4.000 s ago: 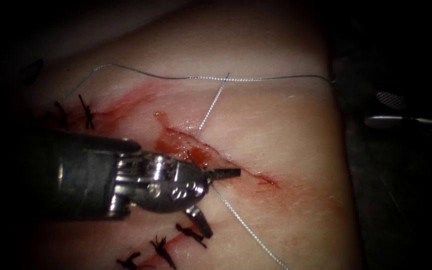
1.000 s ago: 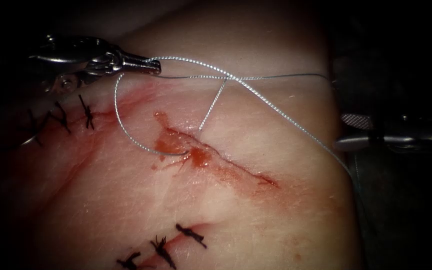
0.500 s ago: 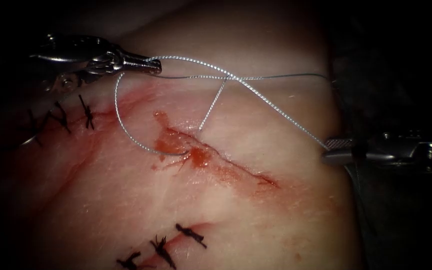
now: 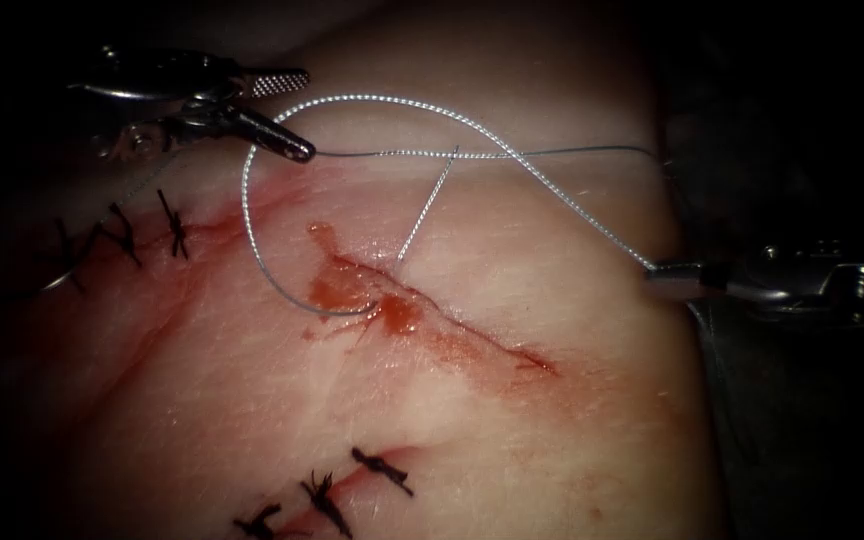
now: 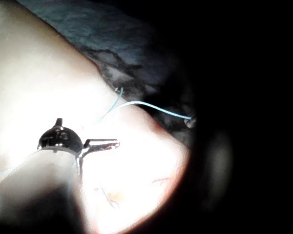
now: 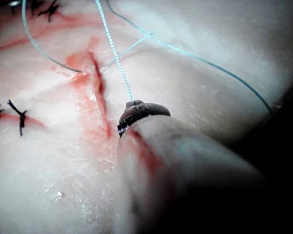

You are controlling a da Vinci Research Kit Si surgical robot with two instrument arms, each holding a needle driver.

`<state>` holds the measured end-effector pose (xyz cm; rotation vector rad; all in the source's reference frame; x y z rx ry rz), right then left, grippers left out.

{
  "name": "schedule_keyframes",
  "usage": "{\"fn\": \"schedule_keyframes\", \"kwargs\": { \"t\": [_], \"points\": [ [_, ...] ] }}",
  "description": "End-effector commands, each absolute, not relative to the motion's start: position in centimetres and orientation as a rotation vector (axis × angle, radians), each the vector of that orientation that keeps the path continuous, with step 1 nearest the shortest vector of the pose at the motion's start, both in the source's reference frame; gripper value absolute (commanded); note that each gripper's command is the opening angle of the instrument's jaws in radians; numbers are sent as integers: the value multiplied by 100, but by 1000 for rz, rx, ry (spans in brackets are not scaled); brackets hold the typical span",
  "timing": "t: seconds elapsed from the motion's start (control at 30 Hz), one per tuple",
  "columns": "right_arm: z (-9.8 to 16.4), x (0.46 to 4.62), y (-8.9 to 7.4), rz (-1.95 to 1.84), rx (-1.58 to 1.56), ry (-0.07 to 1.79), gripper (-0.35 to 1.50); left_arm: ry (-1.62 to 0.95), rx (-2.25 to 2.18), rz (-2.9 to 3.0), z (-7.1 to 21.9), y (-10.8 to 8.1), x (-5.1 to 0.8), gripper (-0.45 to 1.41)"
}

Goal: Wound Closure

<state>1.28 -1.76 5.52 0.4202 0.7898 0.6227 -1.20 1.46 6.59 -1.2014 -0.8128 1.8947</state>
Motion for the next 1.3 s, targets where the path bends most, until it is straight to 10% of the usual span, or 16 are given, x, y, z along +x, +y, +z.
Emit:
{"fn": "schedule_keyframes", "kwargs": {
  "t": [0.03, 0.33, 0.67, 1.3],
  "points": [
    [553, 137, -176, 625, 420, 791, -35, -825, -1194, 1895, 659, 149, -121, 140],
    [547, 139, -172, 633, 425, 789, -35, -830, -1153, 1944, 595, 218, -98, 140],
    [547, 145, -176, 621, 416, 779, -35, -1066, -523, 2316, 556, 271, -199, 77],
    [547, 153, -188, 564, 438, 772, -35, -1390, -170, 2656, 642, 221, -297, 67]
  ]
}}
